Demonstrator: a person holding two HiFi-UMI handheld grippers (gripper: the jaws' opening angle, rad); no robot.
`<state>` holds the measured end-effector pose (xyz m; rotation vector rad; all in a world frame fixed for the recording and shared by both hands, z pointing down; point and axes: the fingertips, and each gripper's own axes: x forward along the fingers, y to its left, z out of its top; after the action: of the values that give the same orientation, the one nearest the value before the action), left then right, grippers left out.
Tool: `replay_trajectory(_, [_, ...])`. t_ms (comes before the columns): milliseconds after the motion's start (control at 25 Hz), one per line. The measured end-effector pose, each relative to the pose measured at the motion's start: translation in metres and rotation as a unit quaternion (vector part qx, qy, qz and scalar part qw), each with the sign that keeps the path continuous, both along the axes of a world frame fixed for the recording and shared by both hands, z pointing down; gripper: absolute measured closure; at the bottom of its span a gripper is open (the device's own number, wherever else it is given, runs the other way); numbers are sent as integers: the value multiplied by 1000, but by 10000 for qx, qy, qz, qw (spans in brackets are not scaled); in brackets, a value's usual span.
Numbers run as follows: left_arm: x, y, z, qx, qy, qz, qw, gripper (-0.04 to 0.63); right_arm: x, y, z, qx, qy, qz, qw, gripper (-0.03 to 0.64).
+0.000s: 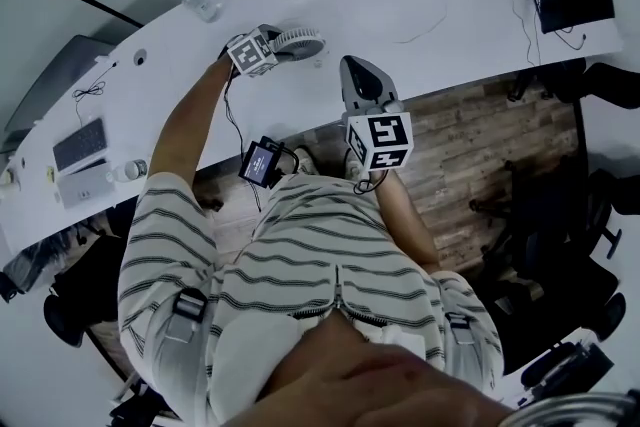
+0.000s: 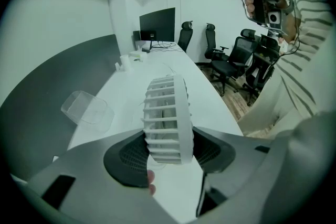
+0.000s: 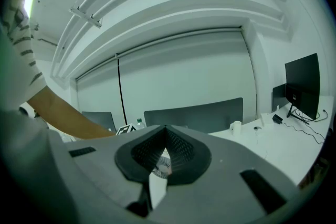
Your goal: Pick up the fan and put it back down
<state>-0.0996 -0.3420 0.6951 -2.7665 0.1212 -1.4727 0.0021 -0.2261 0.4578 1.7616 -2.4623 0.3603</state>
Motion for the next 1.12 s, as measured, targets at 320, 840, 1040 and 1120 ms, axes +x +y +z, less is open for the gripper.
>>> replay_trajectory(320, [8,3,-8,-114,-60,-368,9992,360,14,7,-4,43,-23,83,10000,611])
replay_trajectory(840, [23,8,-53,32,262,-1397,9898,362,33,11,-11,152,-146,82,9997,611])
replay_trajectory(1040, [27,10,-79,9,530,-1949,9794,362,37,9,-14,169,-171,40,9997,611])
replay_trajectory(1120, [27,12,-87,24,597,-2119,9755,363,37,8,-14,175,-189,25,9997,611])
